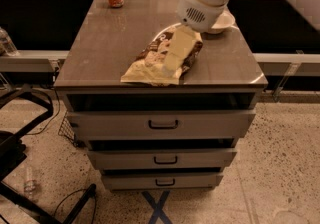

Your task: Move brown chip bag near coke can

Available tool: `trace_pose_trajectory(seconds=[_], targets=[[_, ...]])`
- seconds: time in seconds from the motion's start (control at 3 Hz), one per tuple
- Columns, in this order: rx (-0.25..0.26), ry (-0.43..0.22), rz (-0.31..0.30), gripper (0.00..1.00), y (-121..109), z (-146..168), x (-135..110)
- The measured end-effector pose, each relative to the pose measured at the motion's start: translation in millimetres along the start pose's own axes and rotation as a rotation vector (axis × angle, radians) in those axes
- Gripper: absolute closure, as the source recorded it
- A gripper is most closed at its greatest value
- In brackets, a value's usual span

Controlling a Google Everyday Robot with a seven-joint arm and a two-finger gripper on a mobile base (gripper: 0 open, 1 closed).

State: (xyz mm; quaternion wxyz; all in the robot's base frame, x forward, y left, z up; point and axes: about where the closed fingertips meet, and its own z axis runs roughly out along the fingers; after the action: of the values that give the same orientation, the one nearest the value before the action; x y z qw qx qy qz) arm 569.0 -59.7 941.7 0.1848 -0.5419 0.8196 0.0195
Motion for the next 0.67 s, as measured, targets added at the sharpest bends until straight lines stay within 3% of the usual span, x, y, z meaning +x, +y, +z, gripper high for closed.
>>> trace_pose_trajectory(seconds=[0.67], targets=[[-0.066, -0.195, -0.021, 0.01, -34.6, 81.6, -61.2]])
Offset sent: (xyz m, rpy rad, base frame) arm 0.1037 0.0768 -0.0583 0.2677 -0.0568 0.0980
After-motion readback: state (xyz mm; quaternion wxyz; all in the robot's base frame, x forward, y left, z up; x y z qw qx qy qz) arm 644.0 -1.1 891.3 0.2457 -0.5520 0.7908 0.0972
